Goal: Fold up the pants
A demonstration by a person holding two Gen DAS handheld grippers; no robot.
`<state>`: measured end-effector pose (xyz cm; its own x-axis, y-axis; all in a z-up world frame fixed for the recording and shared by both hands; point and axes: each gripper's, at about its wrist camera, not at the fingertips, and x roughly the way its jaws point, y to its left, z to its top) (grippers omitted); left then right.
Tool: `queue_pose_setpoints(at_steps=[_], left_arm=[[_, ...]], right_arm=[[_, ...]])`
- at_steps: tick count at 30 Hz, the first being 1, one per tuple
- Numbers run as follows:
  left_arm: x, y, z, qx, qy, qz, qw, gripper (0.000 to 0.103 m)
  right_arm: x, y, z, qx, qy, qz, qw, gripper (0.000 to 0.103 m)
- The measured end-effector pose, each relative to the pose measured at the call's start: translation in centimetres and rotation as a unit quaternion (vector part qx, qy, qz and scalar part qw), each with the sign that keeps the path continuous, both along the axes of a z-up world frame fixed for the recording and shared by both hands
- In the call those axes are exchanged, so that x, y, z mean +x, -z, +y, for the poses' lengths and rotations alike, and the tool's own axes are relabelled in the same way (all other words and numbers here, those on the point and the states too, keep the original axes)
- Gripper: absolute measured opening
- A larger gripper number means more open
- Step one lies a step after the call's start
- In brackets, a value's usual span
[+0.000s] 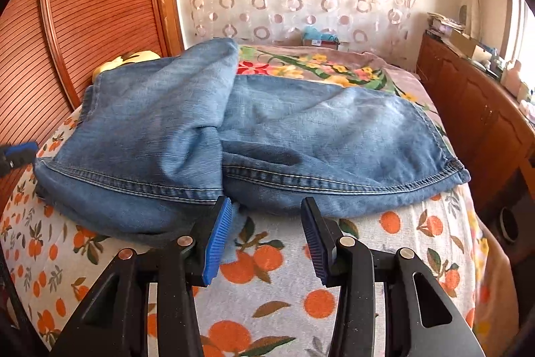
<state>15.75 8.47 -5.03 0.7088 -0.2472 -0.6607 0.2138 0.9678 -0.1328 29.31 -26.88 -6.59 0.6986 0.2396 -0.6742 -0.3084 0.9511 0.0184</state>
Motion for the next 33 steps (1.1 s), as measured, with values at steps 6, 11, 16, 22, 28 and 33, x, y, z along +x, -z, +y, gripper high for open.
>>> queue_pose_setpoints(at_steps=[6,11,16,22,28,33], left_arm=[[4.5,-0.7,0.5,0.018,-0.004,-0.012,0.9997,0.053],[9.2,-0.3,0.7,0.008,0.001,-0.008,0.9999,0.053],[13.1,0.8,0.8,0.013,-0.006,0.01,0.9998,0.053],[15.7,2.3,1.6,0.017,-0.026,0.033,0.999,0.053],[14.3,1.2,1.7,0.016,-0.028,-0.005,0.9995,0.01],[12.2,-1.5,3.2,-0.007,-0.055,-0.056,0.9969,0.004]], right_arm=[[-0.4,0.3,0.0,0.0,0.002,0.002,1.0,0.045],[-0.6,0.1,-0.7,0.019,0.006,-0.003,1.0,0.045],[-0.9,0.0,-1.5,0.037,0.014,-0.013,0.999,0.045],[-0.8,0.2,-1.8,0.042,0.019,-0.013,0.999,0.045],[-1.0,0.2,-1.7,0.037,0.017,-0.017,0.999,0.045],[-1.2,0.2,-1.8,0.037,0.02,-0.018,0.999,0.045]])
